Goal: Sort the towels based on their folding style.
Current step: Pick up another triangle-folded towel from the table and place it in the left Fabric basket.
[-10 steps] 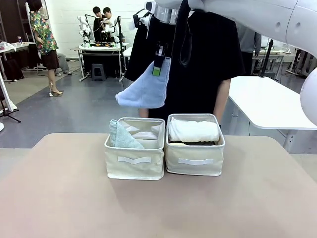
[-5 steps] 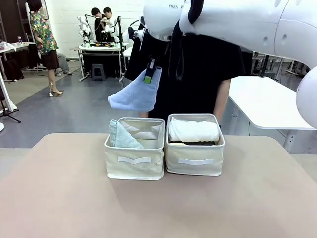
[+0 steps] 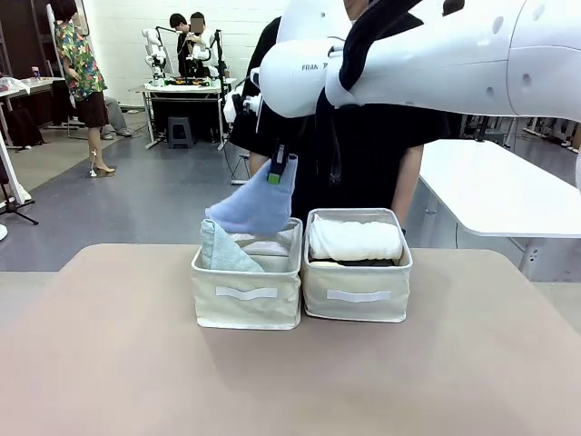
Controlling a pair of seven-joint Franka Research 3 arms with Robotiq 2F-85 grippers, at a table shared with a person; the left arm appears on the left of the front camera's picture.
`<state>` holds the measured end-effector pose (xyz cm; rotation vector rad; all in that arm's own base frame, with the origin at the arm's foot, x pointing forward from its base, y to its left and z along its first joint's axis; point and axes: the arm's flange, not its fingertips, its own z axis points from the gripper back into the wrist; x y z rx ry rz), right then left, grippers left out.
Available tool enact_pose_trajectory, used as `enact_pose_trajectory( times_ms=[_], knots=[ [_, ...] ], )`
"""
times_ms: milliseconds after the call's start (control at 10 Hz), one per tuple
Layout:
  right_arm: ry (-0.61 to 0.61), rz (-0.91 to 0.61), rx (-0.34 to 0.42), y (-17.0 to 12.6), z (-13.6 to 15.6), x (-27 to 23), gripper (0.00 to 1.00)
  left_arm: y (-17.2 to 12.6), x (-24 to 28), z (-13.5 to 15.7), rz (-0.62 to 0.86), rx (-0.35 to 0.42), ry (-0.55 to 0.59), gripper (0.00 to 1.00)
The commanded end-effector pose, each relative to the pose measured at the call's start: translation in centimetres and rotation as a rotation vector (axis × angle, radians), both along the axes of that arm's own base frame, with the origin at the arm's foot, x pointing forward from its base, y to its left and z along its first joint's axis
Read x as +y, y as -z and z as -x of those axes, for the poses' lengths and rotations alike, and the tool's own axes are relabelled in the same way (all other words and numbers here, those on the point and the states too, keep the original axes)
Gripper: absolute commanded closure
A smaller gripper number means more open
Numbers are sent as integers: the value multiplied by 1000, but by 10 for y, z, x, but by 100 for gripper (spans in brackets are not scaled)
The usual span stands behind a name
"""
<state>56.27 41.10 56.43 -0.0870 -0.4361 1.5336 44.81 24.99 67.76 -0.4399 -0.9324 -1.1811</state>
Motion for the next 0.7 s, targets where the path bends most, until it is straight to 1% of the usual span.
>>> enact_pose_trajectory(
  times_ms=[0, 400, 500, 600],
  knots=[
    [9, 51, -8, 9, 21, -10, 81, 0, -1, 2, -3, 0, 0, 0],
    [-15, 86, 21, 31, 29, 1, 81, 0, -1, 2, -3, 0, 0, 0],
    [-13, 109, 25, 31, 29, 3, 81, 0, -1, 2, -3, 0, 0, 0],
    [-27, 63, 43, 28, 24, 2, 81, 0, -1, 2, -3, 0, 0, 0]
  ],
)
